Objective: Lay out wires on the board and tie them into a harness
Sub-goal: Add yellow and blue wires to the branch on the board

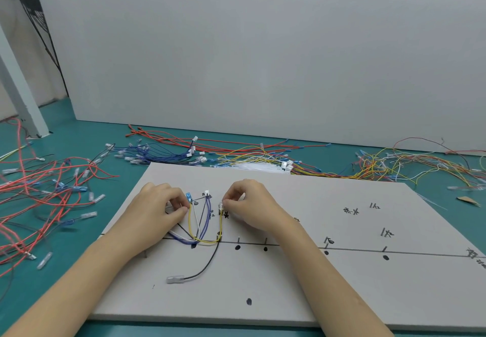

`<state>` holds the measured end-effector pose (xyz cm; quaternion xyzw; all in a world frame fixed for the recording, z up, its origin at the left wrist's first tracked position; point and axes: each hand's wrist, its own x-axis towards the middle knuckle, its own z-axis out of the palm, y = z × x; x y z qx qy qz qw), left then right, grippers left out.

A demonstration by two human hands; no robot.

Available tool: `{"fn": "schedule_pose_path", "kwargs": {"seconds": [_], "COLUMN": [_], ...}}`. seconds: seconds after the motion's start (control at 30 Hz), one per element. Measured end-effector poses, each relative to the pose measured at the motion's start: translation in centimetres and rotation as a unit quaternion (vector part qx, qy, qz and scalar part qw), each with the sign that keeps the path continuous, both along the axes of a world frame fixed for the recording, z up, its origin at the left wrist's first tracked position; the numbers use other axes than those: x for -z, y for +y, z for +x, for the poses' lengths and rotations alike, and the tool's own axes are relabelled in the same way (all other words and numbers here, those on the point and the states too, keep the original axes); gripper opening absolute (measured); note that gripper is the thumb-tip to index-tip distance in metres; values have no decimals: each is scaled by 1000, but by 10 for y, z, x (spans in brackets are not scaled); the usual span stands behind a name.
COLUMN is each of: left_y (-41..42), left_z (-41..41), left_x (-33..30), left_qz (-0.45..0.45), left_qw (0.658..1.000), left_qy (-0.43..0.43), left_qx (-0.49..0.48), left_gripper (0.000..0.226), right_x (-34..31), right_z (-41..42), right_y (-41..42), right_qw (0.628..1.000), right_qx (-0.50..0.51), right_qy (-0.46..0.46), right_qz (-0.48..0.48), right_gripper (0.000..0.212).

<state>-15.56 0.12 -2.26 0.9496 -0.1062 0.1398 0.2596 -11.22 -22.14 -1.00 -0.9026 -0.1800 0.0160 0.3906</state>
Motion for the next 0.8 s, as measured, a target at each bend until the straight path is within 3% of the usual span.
{"fn": "schedule_pose_path", "kwargs": {"seconds": [0.13, 0.27, 0.53, 0.8], "left_y": [0, -2, 0, 0], "left_z": [0, -1, -2, -1], "left_x": [-1, -2, -1, -1], "left_qz": [4, 2, -4, -4], "left_qw": [1000, 1000, 1000, 1000], "left_qy": [2, 1, -1, -7], "left_qx": [0, -1, -3, 6], "left_gripper": [21, 22, 21, 22], "right_x": [-3, -22, -27, 0], "right_z": [3, 32, 117, 132], "right_y": [2, -6, -73, -100], "right_qw": [1000, 997, 962, 956], "right_qx": [6, 71, 226, 203], "right_qy": [19, -43, -19, 8], "right_qz": [18, 0, -153, -213], "right_gripper": [12, 17, 38, 37]}}
